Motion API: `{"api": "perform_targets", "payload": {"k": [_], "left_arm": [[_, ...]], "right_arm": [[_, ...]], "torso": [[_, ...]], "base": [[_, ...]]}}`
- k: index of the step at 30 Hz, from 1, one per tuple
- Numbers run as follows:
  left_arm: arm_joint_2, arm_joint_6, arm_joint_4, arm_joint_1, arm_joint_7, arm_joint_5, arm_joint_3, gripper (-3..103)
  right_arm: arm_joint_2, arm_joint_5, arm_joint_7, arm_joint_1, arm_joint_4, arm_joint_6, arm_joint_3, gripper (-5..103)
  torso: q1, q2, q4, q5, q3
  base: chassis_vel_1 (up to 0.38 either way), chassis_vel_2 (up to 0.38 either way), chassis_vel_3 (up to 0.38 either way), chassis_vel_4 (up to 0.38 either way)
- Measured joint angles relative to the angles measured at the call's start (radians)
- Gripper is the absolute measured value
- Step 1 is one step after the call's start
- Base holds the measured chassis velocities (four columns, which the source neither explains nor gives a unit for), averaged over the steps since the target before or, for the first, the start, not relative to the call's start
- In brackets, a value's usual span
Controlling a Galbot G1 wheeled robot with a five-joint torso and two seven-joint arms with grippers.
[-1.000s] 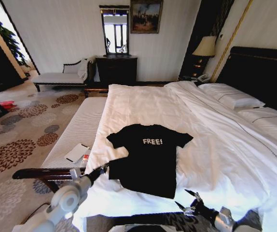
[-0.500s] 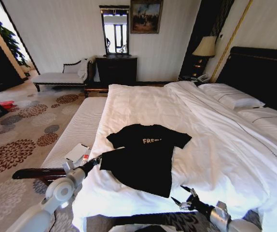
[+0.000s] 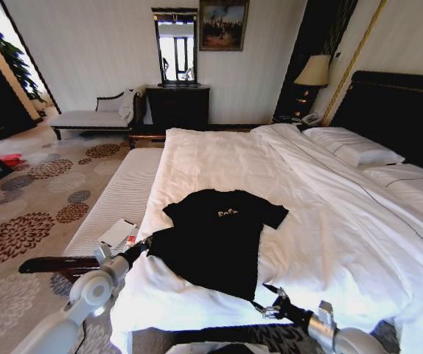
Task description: Fold the clothes on the bed.
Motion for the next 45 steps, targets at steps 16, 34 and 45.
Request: {"api": "perform_targets", "payload": {"k": [16,34,45], "left_arm": [[0.007,0.000,-0.033,0.027,-0.005,0.026,0.026,0],[0.004,0.000,-0.036,0.054,0.002,0.054,0.031,0],[0.019,-0.001,-0.069,0.095,0.001,0.077,0.034,0]], "right_arm": [[-0.009,0.063,0.016,0.093,-0.043,-0.019,-0.080,57],[-0.018,0.062,0.026,0.051,-0.020,-0.018,-0.029,1],[-0.045,0.052,-0.007,-0.095,0.015,-0.011,0.136,0]], "torso": [[0.000,0.000,-0.0001,0.0000,0.000],[0.000,0.000,0.0000,0.0000,0.000],[0.000,0.000,0.0000,-0.0001,0.000]], "base": [[0.000,0.000,0.000,0.000],[0.000,0.000,0.000,0.000],[0.000,0.000,0.000,0.000]]}}
